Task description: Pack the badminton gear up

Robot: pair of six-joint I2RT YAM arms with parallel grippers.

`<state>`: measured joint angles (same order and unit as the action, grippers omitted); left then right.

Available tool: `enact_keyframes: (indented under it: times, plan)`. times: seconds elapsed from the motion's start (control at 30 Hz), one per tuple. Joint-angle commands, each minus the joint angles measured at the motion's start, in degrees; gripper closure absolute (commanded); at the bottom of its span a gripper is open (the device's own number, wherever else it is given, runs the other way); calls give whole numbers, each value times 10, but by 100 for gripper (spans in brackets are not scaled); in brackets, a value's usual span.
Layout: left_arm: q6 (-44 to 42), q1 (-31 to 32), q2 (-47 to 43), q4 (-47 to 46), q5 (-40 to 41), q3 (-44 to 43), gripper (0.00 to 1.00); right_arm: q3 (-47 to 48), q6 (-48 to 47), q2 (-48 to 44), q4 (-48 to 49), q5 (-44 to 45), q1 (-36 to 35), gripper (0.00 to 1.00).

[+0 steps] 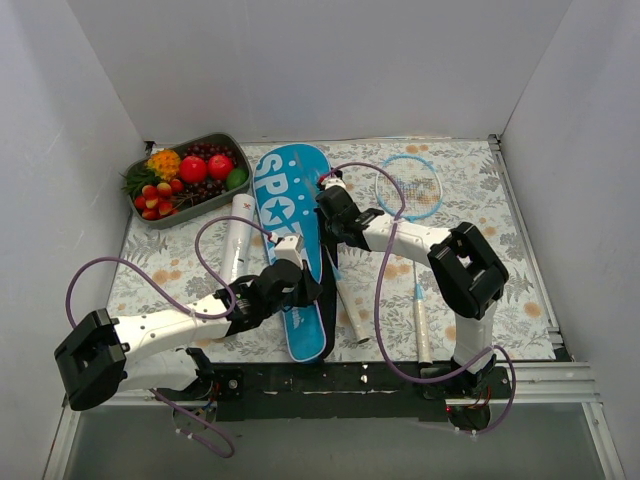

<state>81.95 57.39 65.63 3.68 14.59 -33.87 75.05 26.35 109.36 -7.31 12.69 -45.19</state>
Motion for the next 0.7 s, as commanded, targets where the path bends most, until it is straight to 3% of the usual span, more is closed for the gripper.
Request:
enact_keyframes:
  times: [0.0, 0.03, 0.07, 0.23, 0.4, 0.67]
  plan:
    - [2, 6, -13, -23, -15, 8, 100, 20, -14, -12, 43, -16, 0, 99]
    - [1, 6, -12, -23, -13, 7, 100, 16, -17, -15, 48, -22, 1, 1]
    - [-2, 6, -11, -23, -12, 6, 100, 12, -25, -16, 51, -27, 1, 9]
    - [-10, 7, -9, -15, 0, -2, 100, -18, -63, -33, 64, -85, 3, 7]
    - [-17, 6, -17, -3, 8, -10, 100, -83, -68, -92, 95, -73, 6, 6]
    - [-22, 6, -12, 7, 4, -22, 100, -128, -89, -178, -1, -43, 6, 7]
